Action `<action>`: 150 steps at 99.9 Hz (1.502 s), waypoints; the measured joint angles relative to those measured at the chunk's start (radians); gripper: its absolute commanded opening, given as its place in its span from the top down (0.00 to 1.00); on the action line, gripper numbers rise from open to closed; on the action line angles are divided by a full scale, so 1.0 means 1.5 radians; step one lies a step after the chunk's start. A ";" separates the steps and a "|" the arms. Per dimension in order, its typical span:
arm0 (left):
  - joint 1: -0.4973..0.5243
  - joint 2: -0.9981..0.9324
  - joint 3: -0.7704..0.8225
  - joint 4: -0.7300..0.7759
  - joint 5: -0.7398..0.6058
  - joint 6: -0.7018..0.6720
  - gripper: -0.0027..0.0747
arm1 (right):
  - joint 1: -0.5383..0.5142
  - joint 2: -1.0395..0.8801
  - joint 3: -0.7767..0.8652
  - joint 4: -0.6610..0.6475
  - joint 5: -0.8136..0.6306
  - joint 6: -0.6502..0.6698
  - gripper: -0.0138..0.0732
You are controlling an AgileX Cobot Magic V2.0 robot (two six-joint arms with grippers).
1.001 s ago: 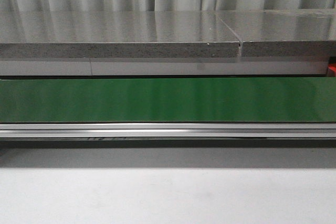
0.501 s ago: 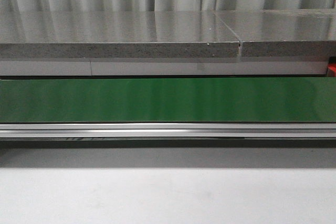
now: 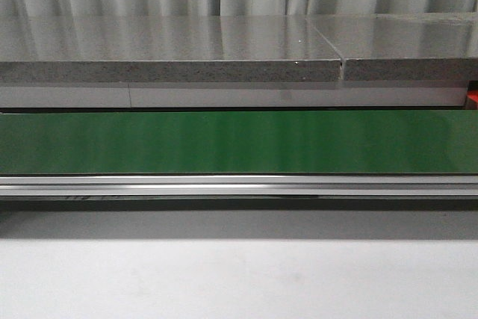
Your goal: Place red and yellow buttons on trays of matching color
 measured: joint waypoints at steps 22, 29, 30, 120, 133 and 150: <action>0.000 0.000 0.000 0.000 0.000 0.000 0.99 | 0.000 0.000 0.000 0.000 0.000 0.000 0.92; 0.000 0.000 0.000 0.000 0.000 0.000 0.99 | 0.000 0.000 0.000 0.000 0.000 -0.001 0.92; 0.000 0.000 0.000 0.000 0.000 0.000 0.99 | 0.000 0.000 0.000 0.000 0.000 -0.001 0.92; 0.000 0.000 0.000 0.000 0.000 0.000 0.99 | 0.104 -0.133 0.211 -0.290 -0.181 0.298 0.92; 0.000 0.000 0.000 0.000 0.000 0.000 0.99 | 0.104 -0.155 0.262 -0.291 -0.218 0.301 0.92; 0.000 0.000 0.000 0.000 0.000 0.000 0.99 | 0.104 -0.157 0.328 -0.291 -0.286 0.301 0.92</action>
